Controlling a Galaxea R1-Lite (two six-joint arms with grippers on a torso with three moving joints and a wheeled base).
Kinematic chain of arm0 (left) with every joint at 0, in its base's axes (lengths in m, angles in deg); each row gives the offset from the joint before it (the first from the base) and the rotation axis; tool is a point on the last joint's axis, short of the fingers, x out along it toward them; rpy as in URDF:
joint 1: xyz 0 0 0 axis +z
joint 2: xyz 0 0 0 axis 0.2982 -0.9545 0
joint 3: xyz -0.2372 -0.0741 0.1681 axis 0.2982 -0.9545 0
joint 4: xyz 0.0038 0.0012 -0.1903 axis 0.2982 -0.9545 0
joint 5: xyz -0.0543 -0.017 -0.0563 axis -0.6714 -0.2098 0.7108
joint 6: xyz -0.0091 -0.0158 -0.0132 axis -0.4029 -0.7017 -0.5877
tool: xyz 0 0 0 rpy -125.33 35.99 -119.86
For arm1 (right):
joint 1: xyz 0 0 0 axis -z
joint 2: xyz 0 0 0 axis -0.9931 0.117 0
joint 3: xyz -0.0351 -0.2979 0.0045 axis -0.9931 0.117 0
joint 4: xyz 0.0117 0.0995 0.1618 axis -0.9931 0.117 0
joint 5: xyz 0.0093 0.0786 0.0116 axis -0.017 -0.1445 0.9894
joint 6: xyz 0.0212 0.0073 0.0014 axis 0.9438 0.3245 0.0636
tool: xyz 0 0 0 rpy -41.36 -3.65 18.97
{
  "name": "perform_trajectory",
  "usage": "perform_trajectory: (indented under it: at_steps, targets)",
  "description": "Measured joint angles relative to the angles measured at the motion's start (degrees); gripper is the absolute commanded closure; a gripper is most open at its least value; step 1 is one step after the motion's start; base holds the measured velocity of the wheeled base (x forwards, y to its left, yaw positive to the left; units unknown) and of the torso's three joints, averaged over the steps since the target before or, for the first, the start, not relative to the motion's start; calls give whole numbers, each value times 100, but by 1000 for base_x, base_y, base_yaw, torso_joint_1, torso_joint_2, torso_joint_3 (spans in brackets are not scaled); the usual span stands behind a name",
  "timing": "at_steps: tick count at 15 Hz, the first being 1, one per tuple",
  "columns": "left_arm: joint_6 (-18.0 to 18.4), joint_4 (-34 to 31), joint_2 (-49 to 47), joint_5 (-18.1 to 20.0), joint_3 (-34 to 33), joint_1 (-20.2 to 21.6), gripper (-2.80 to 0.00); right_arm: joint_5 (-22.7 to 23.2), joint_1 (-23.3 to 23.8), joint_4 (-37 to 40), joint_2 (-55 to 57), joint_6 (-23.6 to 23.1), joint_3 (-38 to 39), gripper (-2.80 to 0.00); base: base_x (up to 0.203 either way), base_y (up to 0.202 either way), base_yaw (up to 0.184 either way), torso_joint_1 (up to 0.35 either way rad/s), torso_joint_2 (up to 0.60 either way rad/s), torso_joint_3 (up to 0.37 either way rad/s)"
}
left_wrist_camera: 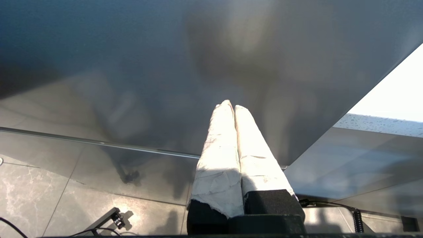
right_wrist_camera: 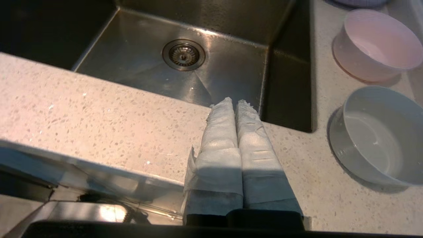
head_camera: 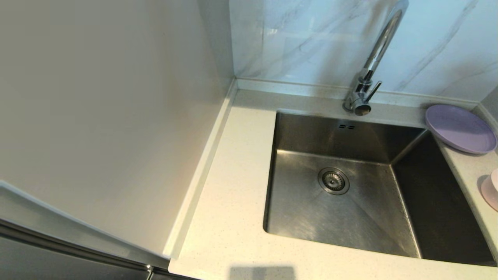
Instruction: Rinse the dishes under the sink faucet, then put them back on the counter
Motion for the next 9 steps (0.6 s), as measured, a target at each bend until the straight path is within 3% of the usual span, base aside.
perform_trajectory:
  at_steps: [3,9]
  targets:
    - [2,0,0,2,0,0,0,298,-1,-152,0,-306,65,0,0,0,0,0,0,0]
    - [2,0,0,2,0,0,0,250,-1,135,0,593,71,0,0,0,0,0,0,0]
